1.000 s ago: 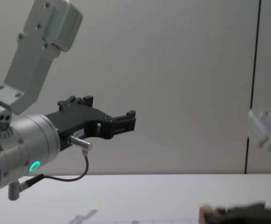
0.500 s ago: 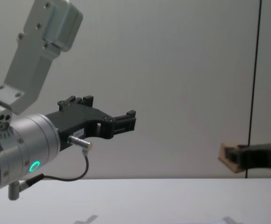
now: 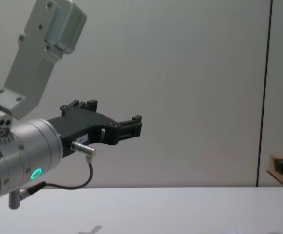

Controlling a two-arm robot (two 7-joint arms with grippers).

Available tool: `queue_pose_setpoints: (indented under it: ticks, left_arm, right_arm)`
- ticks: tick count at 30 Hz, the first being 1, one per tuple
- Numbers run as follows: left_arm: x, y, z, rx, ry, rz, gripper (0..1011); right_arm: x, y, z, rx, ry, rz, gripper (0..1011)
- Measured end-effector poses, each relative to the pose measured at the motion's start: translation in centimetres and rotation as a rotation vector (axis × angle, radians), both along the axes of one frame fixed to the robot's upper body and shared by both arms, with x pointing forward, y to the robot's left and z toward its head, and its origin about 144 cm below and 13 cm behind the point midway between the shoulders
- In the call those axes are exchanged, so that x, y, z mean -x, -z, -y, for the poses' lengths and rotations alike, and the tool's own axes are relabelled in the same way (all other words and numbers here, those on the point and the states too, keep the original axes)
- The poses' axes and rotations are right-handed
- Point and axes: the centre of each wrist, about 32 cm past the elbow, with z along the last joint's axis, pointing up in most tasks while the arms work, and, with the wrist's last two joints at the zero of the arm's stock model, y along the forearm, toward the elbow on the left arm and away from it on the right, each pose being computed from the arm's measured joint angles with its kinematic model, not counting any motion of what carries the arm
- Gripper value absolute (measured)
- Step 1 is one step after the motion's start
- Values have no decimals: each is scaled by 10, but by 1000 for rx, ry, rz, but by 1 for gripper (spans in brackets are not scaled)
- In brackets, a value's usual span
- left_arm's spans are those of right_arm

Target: Use the one hand to pick up the stamp and affix it onto the A4 paper.

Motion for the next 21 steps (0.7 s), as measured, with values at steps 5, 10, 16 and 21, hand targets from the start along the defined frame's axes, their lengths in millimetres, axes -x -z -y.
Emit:
queue_pose_setpoints:
  ticks: [5, 10, 16, 21]
  left_arm:
    - [0, 0, 0, 0, 0, 0, 1001]
    - [0, 0, 0, 0, 0, 0, 1001]
    - [0, 0, 0, 0, 0, 0, 1001]
    - [0, 0, 0, 0, 0, 0, 1001]
  right_arm:
    - [7, 5, 9, 12, 37, -30, 212]
    - [11, 11, 15, 21, 61, -52, 213]
    - [13, 22, 22, 34, 85, -87, 213]
    - [12, 33, 27, 42, 95, -115, 212]
